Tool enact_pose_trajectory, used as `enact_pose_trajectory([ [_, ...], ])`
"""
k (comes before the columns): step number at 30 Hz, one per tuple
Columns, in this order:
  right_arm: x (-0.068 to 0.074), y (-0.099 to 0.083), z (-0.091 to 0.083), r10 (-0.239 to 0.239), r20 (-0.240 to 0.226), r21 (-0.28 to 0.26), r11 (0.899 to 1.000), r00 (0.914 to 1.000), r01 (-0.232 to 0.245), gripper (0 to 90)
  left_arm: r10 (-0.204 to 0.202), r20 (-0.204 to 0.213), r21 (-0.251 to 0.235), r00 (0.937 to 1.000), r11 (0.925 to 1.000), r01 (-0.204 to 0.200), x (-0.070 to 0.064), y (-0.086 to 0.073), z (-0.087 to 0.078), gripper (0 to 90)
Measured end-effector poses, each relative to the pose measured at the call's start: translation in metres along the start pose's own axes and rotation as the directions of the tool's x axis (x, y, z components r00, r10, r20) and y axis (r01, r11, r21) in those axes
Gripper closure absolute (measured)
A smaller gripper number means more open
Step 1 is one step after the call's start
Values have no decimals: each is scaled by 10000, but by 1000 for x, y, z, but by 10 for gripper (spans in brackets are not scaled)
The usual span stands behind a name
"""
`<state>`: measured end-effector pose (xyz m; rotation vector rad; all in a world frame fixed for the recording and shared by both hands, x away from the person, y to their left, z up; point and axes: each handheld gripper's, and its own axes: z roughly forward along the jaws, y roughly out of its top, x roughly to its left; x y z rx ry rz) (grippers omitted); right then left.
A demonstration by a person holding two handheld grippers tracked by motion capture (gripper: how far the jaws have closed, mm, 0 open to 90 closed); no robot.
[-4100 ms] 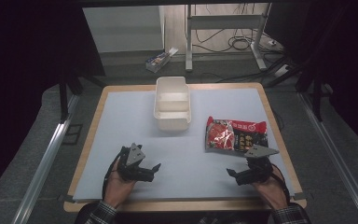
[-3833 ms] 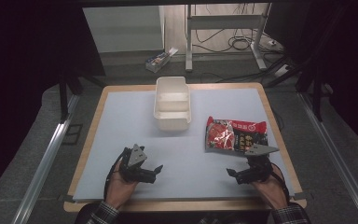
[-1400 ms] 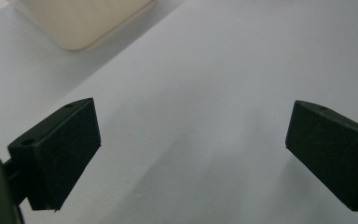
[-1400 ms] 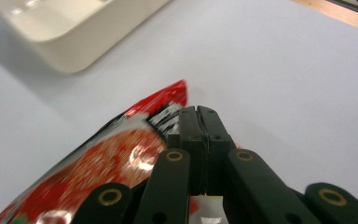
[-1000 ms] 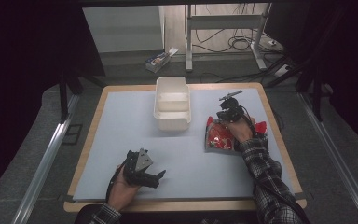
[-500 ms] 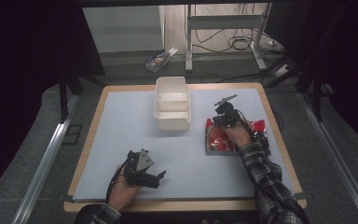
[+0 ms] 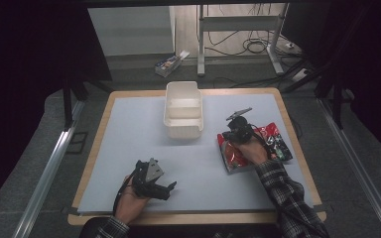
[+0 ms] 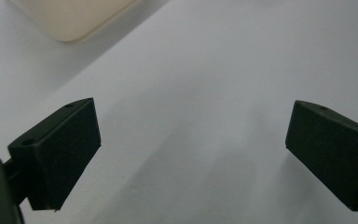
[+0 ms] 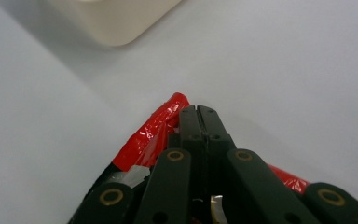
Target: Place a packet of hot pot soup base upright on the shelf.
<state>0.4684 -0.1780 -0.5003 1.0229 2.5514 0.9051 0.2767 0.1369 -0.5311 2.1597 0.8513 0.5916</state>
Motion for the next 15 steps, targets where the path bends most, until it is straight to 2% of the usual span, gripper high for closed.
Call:
enact_pose_trajectory([
  [4,11,-9,-8,-264,-199,31,9996,9995,265,892,28,25,15,10000,10000,-28,0,0,0,30],
  [9,15,-10,-12,-705,115,-72,9975,9974,706,886,-1,54,35,10000,10000,1,-1,1,0,32],
  [10,12,-9,-18,-775,342,-239,9966,9964,784,859,19,52,75,10000,10000,-19,0,1,-1,32],
  [12,5,-10,-26,-446,298,-460,9979,9986,460,839,-117,79,36,9999,9999,116,1,0,0,33],
  [15,-10,-16,-37,-137,641,-564,9983,9978,173,838,-123,64,45,9999,9999,122,1,0,0,33],
])
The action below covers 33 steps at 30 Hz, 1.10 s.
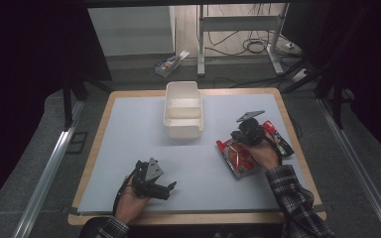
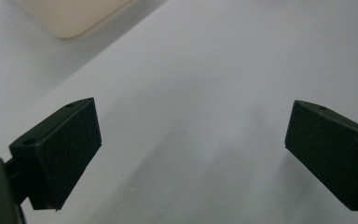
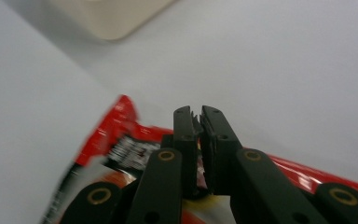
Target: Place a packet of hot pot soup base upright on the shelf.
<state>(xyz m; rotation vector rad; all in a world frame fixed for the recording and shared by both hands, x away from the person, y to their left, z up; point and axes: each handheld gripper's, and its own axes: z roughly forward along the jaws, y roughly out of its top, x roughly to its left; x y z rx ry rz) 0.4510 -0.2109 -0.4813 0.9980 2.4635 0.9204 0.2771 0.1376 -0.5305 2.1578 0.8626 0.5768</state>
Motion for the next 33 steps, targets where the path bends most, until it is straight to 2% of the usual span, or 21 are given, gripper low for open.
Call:
enact_pose_trajectory([
  [3,-19,-8,-10,464,276,-141,9988,9985,-461,849,32,-8,15,10000,10000,-32,-1,0,0,33],
  [5,-31,-13,-17,589,676,-151,9982,9960,-581,862,46,-10,36,10000,10000,-46,-1,0,0,33],
  [6,-31,-13,-17,589,676,-151,9982,9960,-581,862,46,-10,36,10000,10000,-46,-1,0,0,34],
  [7,-36,-15,-21,675,895,-143,9977,9937,-664,869,47,-13,36,10000,10000,-47,-1,0,0,34],
  [9,-51,-22,-30,963,1304,-183,9953,9868,-947,881,30,0,31,10000,10000,-30,-1,0,0,34],
  [10,-62,-29,-37,1251,1665,-273,9921,9781,-1222,883,28,-1,34,10000,10000,-28,-1,0,0,34],
  [11,-62,-29,-37,1251,1665,-273,9921,9781,-1222,883,24,-4,36,10000,10000,-24,-1,0,0,34],
  [12,-76,-39,-45,1633,2170,-357,9866,9624,-1593,884,29,1,51,10000,10000,-29,-1,0,0,34],
  [13,-76,-39,-45,1633,2170,-357,9866,9624,-1593,884,29,1,51,10000,10000,-29,-1,0,0,35],
  [14,-80,-42,-48,1773,2321,-380,9842,9564,-1732,884,39,1,62,10000,10000,-39,-1,0,0,35],
  [15,-92,-53,-52,2204,2524,-376,9752,9422,-2181,884,60,1,85,10000,9999,-60,-1,0,1,35],
  [20,-102,-67,-49,2408,2735,30,9679,9312,-2512,884,56,4,103,10000,9999,-56,-2,1,1,35],
  [21,-105,-71,-47,2575,2670,180,9621,9287,-2720,884,44,10,101,10000,9999,-44,-2,1,1,35],
  [23,-105,-73,-46,2684,2528,219,9589,9295,-2829,886,-14,49,80,10000,10000,13,-1,1,1,35],
  [26,-102,-76,-38,2716,1910,547,9565,9433,-2865,890,-58,74,71,10000,10000,57,-1,1,1,36],
  [27,-99,-76,-36,2616,2003,603,9586,9442,-2783,890,-59,75,73,10000,10000,59,-1,1,0,36],
  [28,-94,-73,-36,2536,2239,687,9591,9410,-2748,891,-73,85,67,9999,10000,72,-1,1,1,36],
  [29,-94,-73,-36,2536,2239,687,9591,9410,-2748,891,-85,101,63,9999,9999,84,-1,1,1,36],
  [31,-91,-72,-36,2687,2151,650,9553,9389,-2883,892,-104,118,75,9999,9999,103,-1,1,1,36],
  [32,-85,-73,-34,2734,1869,619,9553,9436,-2891,892,-119,131,70,9998,9999,118,-2,2,1,37],
  [33,-85,-73,-34,2734,1869,619,9553,9436,-2891,892,-119,131,70,9998,9999,118,-2,2,1,37],
])
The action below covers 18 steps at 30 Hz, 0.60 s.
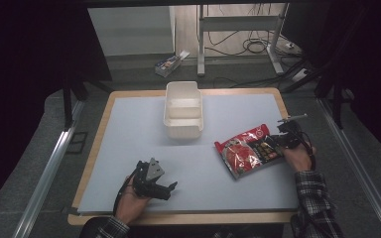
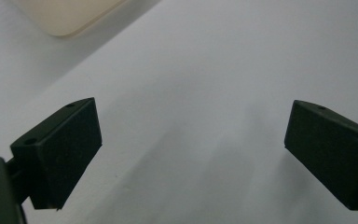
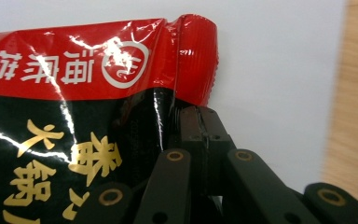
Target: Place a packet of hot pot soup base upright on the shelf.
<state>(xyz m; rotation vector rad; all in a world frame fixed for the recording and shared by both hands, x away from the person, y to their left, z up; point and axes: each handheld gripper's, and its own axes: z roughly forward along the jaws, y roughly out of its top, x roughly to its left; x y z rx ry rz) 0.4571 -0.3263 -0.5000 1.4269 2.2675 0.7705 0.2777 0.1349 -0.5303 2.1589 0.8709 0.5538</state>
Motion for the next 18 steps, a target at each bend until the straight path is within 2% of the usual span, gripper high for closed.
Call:
enact_pose_trajectory([
  [2,14,0,-1,-349,-128,87,9993,9993,351,892,20,18,1,10000,10000,-20,0,0,0,38],
  [4,20,0,-1,-453,-163,126,9989,9988,455,892,8,49,-8,10000,10000,-8,-1,1,1,38],
  [5,32,-1,-2,-705,-240,186,9973,9972,710,892,20,79,-5,10000,10000,-20,-1,1,1,39],
  [8,40,-2,-2,-913,-305,228,9955,9954,920,891,-17,171,-7,9999,10000,18,-2,2,1,39],
  [12,59,-4,-4,-1164,-480,291,9926,9920,1179,891,-179,384,-37,9991,9998,181,-2,2,1,39],
  [13,68,-5,-4,-1328,-614,270,9905,9892,1346,891,-237,444,-43,9987,9997,239,-2,3,1,38],
  [14,68,-5,-4,-1328,-614,270,9905,9892,1346,891,-237,444,-43,9987,9997,239,-2,3,1,38],
  [16,79,-6,-4,-1706,-803,273,9845,9821,1732,891,-282,536,-40,9982,9996,285,-2,4,2,37],
  [18,82,-6,-5,-2114,-842,253,9765,9738,2142,889,-260,595,-6,9979,9997,260,-3,5,2,35],
])
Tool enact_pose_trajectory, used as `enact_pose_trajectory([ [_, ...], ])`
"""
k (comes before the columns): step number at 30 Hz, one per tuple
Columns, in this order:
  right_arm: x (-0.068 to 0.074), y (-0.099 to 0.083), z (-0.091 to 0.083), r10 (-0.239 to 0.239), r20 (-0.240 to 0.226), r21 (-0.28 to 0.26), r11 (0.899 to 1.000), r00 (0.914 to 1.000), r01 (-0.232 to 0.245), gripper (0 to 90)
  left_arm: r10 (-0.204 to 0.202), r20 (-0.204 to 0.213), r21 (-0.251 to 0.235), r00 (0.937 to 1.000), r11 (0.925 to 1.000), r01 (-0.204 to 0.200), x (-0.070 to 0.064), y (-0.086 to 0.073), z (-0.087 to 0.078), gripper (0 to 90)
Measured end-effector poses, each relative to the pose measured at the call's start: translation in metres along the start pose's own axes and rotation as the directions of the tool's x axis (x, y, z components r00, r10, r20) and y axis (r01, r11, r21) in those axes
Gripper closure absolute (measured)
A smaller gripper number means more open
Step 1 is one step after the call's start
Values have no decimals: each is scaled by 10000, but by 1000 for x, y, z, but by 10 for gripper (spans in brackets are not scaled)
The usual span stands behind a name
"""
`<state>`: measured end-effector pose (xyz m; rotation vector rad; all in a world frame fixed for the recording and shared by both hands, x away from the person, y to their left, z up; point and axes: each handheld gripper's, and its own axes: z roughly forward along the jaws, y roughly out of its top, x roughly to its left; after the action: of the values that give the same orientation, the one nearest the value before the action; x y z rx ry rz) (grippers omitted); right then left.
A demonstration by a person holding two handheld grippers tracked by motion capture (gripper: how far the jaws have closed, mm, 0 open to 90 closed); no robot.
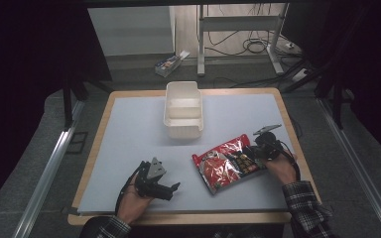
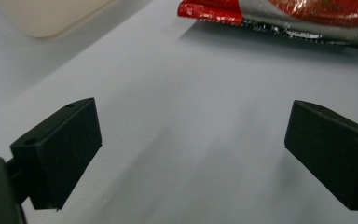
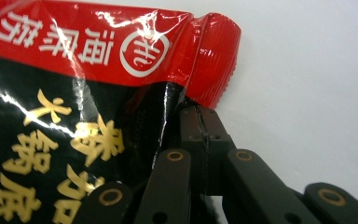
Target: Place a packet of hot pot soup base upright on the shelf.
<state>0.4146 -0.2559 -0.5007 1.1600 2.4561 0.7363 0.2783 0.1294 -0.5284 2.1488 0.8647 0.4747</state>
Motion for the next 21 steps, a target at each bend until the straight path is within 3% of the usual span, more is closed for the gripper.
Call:
enact_pose_trajectory([
  [1,-3,0,-2,-146,-74,-125,9998,9999,145,883,39,17,14,10000,10000,-39,-1,0,0,31],
  [5,-13,-5,-15,143,-143,-984,9950,9998,-157,770,131,308,-94,9994,9999,-128,-3,3,-1,30],
  [6,-13,-10,-22,121,-152,-1311,9913,9998,-140,693,113,359,-145,9993,9998,-108,-4,4,-1,42],
  [8,-12,-12,-24,72,-168,-1382,9904,9998,-95,655,169,343,-212,9993,9996,-162,-6,6,-1,51],
  [9,-7,-17,-28,-75,-101,-1513,9885,9999,59,555,346,309,-239,9989,9991,-339,-8,9,-1,75],
  [10,-7,-17,-28,-75,-101,-1513,9885,9999,59,555,346,309,-239,9989,9991,-339,-8,9,-1,93],
  [12,-2,-21,-32,-167,-162,-1627,9866,9997,138,456,582,290,-322,9979,9978,-573,-11,13,0,114],
  [15,3,-28,-39,-154,-731,-1877,9822,9972,14,268,595,594,-496,9965,9972,-566,-13,20,2,200],
  [18,7,-36,-41,-231,-1177,-1755,9845,9928,21,153,487,1037,-678,9934,9968,-417,-13,28,6,341],
  [21,11,-45,-44,-275,-1358,-1772,9842,9904,30,58,466,1625,-879,9856,9956,-326,-15,36,11,585],
])
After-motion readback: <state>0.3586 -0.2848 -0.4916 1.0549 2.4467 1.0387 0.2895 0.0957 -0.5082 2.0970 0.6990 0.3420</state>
